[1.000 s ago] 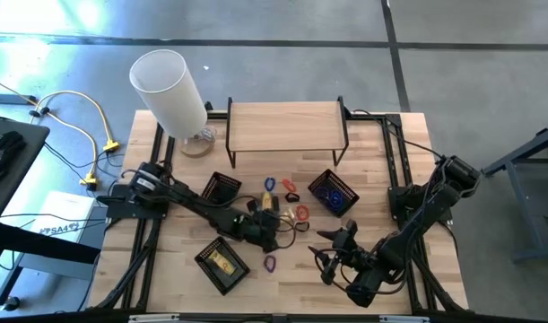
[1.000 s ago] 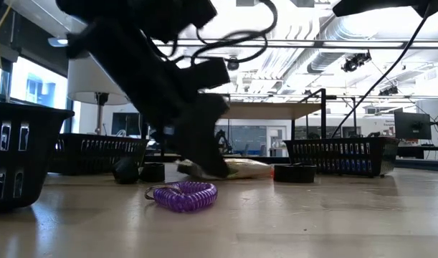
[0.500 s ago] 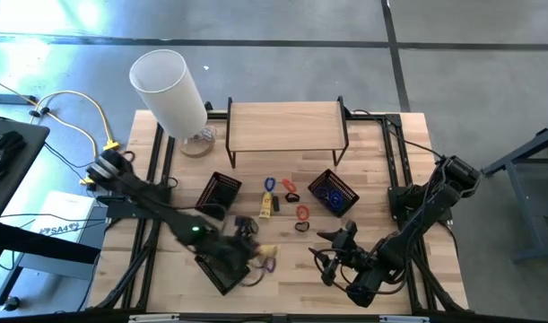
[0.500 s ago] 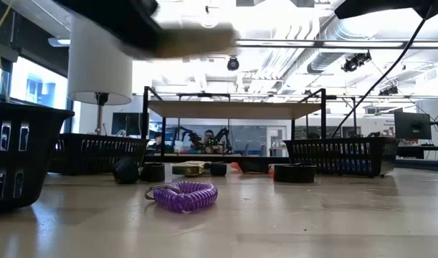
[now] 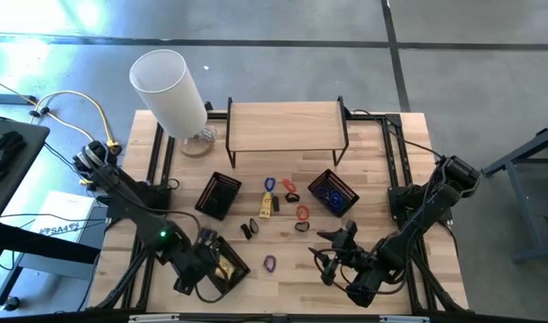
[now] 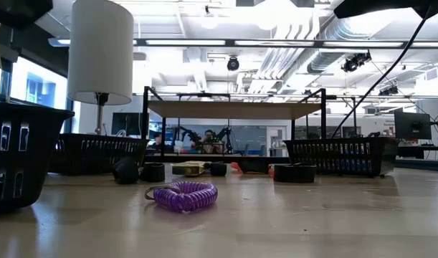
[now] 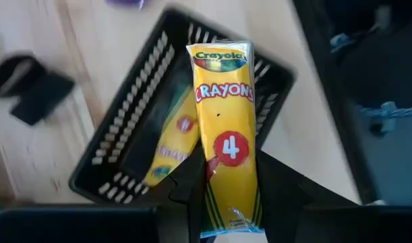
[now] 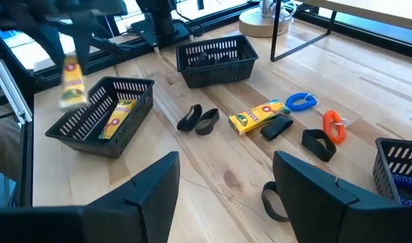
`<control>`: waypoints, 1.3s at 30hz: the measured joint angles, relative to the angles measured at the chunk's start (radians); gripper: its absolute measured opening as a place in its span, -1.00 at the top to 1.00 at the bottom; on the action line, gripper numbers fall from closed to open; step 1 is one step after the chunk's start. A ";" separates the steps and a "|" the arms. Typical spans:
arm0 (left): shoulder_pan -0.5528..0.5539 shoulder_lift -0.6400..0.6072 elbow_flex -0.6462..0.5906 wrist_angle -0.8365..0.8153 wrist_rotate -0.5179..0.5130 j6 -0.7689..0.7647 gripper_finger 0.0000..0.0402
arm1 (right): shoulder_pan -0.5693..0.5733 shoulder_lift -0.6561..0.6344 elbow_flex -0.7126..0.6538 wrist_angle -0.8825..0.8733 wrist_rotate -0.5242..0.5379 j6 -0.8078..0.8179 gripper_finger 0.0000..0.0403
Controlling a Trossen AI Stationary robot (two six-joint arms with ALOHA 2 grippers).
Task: Pick & Place Office Desk Supplies
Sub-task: Put the right crayon box into the bottom black bin
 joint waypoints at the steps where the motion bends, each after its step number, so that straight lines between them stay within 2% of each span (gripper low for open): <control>1: 0.000 0.005 -0.012 0.001 -0.001 -0.001 0.51 | 0.000 0.000 0.000 0.001 0.000 0.000 -0.12; 13: 0.061 0.068 -0.126 0.090 0.011 -0.003 0.51 | -0.019 0.000 0.000 0.026 -0.011 0.001 -0.12; 35: 0.065 0.107 -0.125 0.097 0.039 -0.011 0.50 | -0.019 0.000 0.000 0.025 -0.011 0.001 -0.12; 39: 0.065 0.107 -0.125 0.095 0.040 -0.011 0.42 | -0.019 0.000 0.000 0.025 -0.011 0.001 -0.12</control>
